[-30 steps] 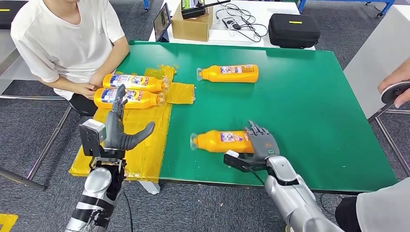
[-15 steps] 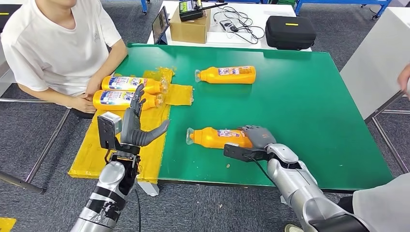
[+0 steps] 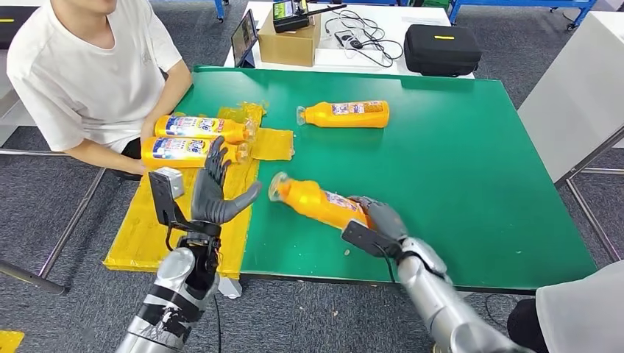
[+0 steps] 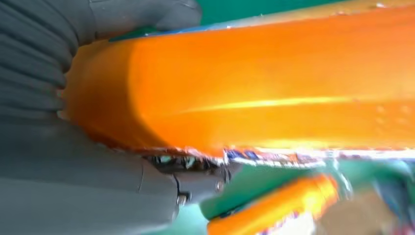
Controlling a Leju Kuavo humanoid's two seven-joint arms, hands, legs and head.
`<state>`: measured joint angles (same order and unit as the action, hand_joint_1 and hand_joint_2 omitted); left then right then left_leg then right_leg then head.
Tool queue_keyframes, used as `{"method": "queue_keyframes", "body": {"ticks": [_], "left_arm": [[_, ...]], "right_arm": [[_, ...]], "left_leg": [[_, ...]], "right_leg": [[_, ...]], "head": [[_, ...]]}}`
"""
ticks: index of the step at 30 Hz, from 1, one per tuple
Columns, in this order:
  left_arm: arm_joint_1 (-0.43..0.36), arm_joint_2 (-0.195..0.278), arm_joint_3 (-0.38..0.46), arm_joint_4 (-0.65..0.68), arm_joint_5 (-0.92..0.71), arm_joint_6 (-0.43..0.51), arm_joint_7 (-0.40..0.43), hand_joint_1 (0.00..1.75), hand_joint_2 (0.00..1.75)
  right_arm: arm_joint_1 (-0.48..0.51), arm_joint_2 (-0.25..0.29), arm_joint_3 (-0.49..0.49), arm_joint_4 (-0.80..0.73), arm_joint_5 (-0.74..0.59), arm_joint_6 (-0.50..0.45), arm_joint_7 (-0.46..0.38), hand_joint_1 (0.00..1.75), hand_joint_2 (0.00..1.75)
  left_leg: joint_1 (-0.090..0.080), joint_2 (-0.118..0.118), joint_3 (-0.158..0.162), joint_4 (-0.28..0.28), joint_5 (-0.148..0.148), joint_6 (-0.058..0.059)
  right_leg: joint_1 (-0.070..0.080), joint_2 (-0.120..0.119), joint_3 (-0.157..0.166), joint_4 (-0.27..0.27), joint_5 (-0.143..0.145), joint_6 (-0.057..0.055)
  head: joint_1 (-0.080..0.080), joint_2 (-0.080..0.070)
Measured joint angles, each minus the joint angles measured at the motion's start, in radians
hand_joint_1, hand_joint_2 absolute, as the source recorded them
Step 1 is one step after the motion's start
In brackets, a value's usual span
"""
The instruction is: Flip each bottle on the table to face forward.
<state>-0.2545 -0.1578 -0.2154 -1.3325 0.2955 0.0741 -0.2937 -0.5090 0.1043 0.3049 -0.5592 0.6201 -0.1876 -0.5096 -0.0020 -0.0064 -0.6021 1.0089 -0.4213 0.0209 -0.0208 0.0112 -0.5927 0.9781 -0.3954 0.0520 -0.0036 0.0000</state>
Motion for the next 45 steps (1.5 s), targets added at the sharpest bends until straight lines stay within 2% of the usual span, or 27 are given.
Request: {"method": "queue_keyframes", "body": {"ticks": [3,6,11,13,16,20,23,27,32,38,45], "left_arm": [[0.045,-0.027,-0.002,0.000,0.062,0.098,-0.006,0.00,1.75],[0.086,-0.035,-0.028,0.002,0.068,0.119,-0.026,0.00,1.75],[0.112,-0.034,-0.063,0.005,0.052,0.121,-0.037,0.00,1.75],[0.116,-0.027,-0.086,0.008,-0.030,0.111,-0.044,0.00,1.75],[0.145,-0.007,-0.164,0.009,-0.214,0.082,-0.093,0.00,1.75],[0.187,0.002,-0.251,0.005,-0.283,0.059,-0.130,0.00,1.75],[0.196,0.004,-0.277,0.002,-0.256,0.012,-0.143,0.00,1.75],[0.211,0.007,-0.290,-0.015,-0.285,-0.025,-0.176,0.00,1.75],[0.221,0.008,-0.299,-0.045,-0.305,-0.083,-0.212,0.00,1.75],[0.213,0.018,-0.298,-0.079,-0.287,-0.145,-0.214,0.00,1.75],[0.208,0.018,-0.298,-0.116,-0.296,-0.144,-0.217,0.00,1.75]], "right_arm": [[0.133,0.046,-0.054,-0.188,-0.213,-0.229,-0.110,1.75,1.75],[0.232,0.073,-0.082,-0.411,-0.337,-0.386,-0.145,1.75,1.75],[0.307,0.076,-0.091,-0.614,-0.373,-0.428,-0.144,1.75,1.75],[0.333,0.077,-0.097,-0.683,-0.398,-0.463,-0.165,1.75,1.75],[0.372,0.077,-0.109,-0.823,-0.436,-0.501,-0.180,1.75,1.75],[0.395,0.072,-0.110,-0.919,-0.456,-0.475,-0.180,1.75,1.75],[0.390,0.070,-0.088,-0.907,-0.436,-0.389,-0.150,1.75,1.75],[0.359,0.062,-0.016,-0.793,-0.325,-0.194,-0.073,1.75,1.75],[0.327,0.063,0.129,-0.616,-0.195,-0.074,-0.044,1.75,1.75],[0.263,0.066,0.207,-0.511,-0.178,-0.044,-0.003,1.75,1.75],[0.233,0.066,0.237,-0.473,-0.157,-0.045,0.013,1.75,1.75]], "left_leg": [[0.000,-0.003,-0.007,0.000,0.000,0.000],[0.000,-0.003,-0.011,0.000,0.000,0.000],[-0.001,-0.003,-0.015,0.000,0.000,0.000],[-0.001,-0.004,-0.016,0.000,0.000,0.000],[-0.001,-0.005,-0.016,0.000,0.000,0.000],[-0.001,-0.003,-0.017,0.000,-0.001,0.000],[-0.001,-0.003,-0.017,0.000,-0.001,0.000],[0.000,-0.003,-0.017,0.000,-0.001,0.000],[0.001,-0.005,-0.018,0.000,0.000,0.000],[0.000,-0.004,-0.018,0.000,0.000,0.000],[0.000,-0.004,-0.018,0.000,0.000,0.000]], "right_leg": [[0.000,-0.001,-0.006,0.000,0.000,0.000],[0.000,-0.002,-0.009,0.000,-0.001,0.000],[-0.001,-0.002,-0.014,0.000,-0.001,0.000],[-0.001,-0.004,-0.015,0.000,-0.001,0.000],[-0.001,-0.005,-0.015,0.000,-0.001,0.000],[-0.001,-0.004,-0.016,0.000,-0.001,0.000],[-0.001,-0.004,-0.016,0.000,-0.001,0.000],[0.000,-0.004,-0.016,0.000,-0.001,0.000],[0.000,-0.005,-0.016,0.001,-0.001,0.000],[0.000,-0.005,-0.016,0.001,-0.001,0.000],[0.000,-0.005,-0.016,0.001,-0.001,0.000]], "head": [[0.000,0.000],[0.000,0.000],[0.000,0.000],[0.000,0.000],[0.000,0.000],[0.000,0.000],[0.000,0.000],[0.000,0.000],[0.000,0.000],[0.000,0.000],[0.000,0.000]]}}
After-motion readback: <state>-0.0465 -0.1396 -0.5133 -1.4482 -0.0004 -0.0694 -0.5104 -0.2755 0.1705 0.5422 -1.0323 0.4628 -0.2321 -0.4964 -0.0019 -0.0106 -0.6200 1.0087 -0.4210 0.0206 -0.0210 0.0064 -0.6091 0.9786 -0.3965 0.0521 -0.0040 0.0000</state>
